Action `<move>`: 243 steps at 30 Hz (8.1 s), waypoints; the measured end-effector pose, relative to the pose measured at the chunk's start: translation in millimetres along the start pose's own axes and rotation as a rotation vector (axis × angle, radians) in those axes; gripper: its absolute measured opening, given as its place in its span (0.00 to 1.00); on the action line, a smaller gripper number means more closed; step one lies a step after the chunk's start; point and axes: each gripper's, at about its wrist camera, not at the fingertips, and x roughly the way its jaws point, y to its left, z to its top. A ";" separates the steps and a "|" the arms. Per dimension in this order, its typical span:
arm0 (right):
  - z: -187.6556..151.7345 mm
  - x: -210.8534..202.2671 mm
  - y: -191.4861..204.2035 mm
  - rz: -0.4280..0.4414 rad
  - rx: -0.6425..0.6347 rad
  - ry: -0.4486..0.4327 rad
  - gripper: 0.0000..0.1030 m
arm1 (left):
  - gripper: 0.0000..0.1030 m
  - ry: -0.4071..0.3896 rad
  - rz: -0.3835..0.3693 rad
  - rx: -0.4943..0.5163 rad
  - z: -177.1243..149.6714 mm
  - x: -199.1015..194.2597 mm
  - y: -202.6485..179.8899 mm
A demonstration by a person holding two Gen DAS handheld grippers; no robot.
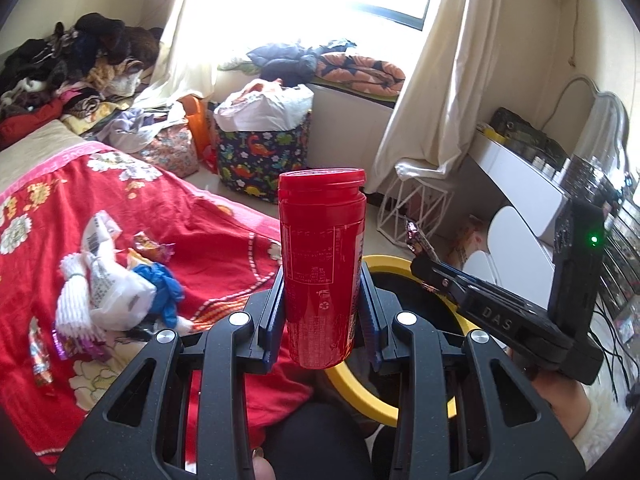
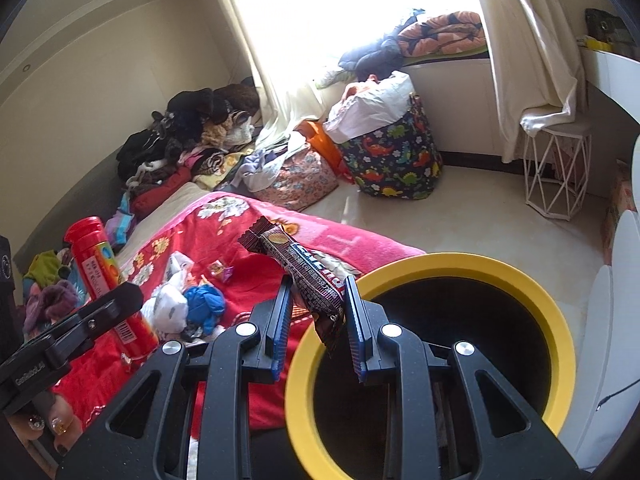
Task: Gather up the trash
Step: 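Carry the wrapper and red can in both tools over the yellow-rimmed bin, then open both tools to drop the wrapper and red can into the bin, then move both open tools back over the remaining trash on the bedspread, then grasp the white plastic bag with the right tool while the left tool grasps the mesh sleeve, then carry the plastic bag and mesh sleeve in both tools over the yellow-rimmed bin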
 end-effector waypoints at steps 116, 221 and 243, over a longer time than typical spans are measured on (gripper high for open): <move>-6.5 17.9 65.8 0.003 -0.155 -0.081 0.81 | 0.89 -0.120 0.146 -0.057 15.2 -4.3 84.0; -1.9 71.4 143.1 0.309 -0.313 0.013 0.22 | 0.07 -0.039 0.123 -0.269 17.7 -41.4 179.9; 5.3 46.2 94.6 0.255 -0.225 -0.038 0.22 | 0.07 -0.029 0.057 -0.180 23.3 -29.7 129.7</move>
